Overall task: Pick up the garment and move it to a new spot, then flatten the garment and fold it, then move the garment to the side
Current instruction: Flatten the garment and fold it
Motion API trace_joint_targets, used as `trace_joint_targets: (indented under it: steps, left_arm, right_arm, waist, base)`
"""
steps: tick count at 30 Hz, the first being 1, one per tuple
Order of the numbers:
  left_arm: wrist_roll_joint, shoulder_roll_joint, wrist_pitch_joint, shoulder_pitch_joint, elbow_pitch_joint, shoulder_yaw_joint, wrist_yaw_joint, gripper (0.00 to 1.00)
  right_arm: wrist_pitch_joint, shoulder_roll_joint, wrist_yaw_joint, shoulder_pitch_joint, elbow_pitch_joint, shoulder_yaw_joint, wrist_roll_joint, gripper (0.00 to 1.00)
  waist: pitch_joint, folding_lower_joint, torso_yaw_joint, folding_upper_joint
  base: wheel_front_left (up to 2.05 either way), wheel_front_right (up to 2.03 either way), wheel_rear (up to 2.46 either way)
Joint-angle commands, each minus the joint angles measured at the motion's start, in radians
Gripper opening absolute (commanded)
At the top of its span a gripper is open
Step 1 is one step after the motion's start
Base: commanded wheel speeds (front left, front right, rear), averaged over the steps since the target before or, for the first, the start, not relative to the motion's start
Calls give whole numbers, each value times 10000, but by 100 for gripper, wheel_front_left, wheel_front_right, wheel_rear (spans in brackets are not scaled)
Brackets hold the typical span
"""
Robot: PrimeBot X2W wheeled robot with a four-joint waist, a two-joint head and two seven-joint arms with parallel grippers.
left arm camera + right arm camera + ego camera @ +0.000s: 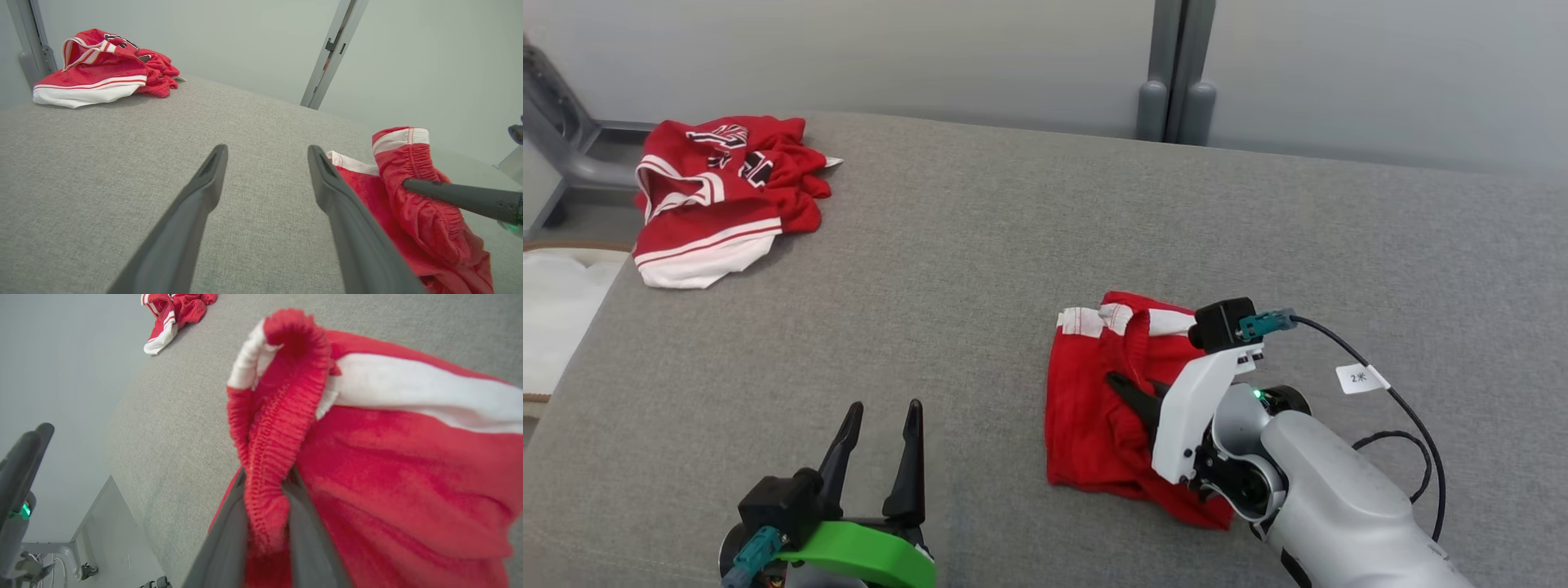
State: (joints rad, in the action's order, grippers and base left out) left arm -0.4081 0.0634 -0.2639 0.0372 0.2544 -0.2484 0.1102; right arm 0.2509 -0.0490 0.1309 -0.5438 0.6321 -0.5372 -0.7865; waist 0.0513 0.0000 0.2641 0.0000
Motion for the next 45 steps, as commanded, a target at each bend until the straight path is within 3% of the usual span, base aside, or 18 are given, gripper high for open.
trace_joint_targets:
  steps: [1,12,19,24,31,37,45]
  left_arm:
    - [81,-16,-5,173,21,48,41,100]
    - [209,-88,-7,203,-38,154,64,100]
    - [386,-102,-5,437,-176,227,96,100]
    - [630,-100,-5,624,-174,380,100,100]
    - [843,-112,-5,298,-106,746,-11,100]
    - [913,-117,-5,-136,-60,1052,-34,100]
    - [995,-123,-6,-737,-164,1299,16,100]
  right_arm:
    - [-222,-28,-5,-198,241,-184,-174,100]
    - [-1756,-34,-5,-1167,748,-1567,-1100,100]
    - [-3581,-46,-6,-1874,1447,-1546,845,100]
    - [-4696,-33,-6,-1983,1997,-675,2122,100]
    - [-5157,-48,-6,-961,1732,1260,3736,100]
    - [-5167,-34,-6,1016,-219,3342,5177,100]
    - [-5169,-32,-6,3562,-2495,4623,5417,100]
  waist:
    - [117,0,235,0]
    - [182,0,-57,0]
    - [110,0,-658,0]
    - [-104,0,-1166,0]
    - [-536,0,-1783,0]
    - [-686,0,-2045,0]
    - [-747,0,-2186,0]
  base:
    - [0,0,0]
    - [0,0,0]
    - [0,0,0]
    - [0,0,0]
    - [0,0,0]
    - [0,0,0]
    - [0,0,0]
